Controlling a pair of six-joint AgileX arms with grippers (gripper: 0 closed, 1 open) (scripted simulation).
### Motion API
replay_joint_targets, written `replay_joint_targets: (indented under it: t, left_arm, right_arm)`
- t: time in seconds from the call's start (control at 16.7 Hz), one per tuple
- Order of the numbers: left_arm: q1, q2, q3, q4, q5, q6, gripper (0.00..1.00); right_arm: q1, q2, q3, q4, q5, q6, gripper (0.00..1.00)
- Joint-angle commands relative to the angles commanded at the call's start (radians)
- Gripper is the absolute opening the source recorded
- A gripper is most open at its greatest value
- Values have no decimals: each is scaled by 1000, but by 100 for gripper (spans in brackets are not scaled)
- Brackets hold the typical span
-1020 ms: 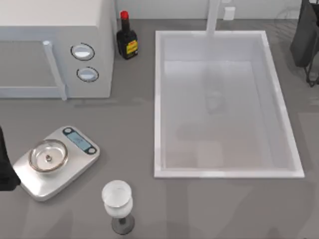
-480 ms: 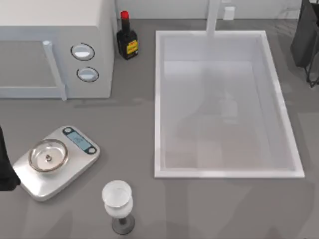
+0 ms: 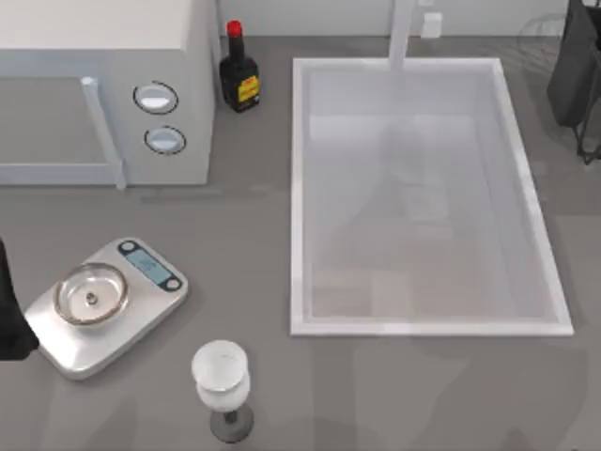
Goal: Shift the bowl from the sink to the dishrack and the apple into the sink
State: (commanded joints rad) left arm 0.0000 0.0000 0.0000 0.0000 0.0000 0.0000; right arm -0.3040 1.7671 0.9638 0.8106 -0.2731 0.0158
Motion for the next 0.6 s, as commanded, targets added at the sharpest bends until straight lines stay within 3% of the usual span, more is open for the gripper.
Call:
replay_joint_targets:
  t: [0.3,0.6]
  left_arm:
    - [0,0,0,0,0,0,100]
    - [0,0,0,0,0,0,100]
  right_arm:
    - [38,-236,-123,-103,34,-3,100]
    - [105,-637,-337,-282,95,-7,100]
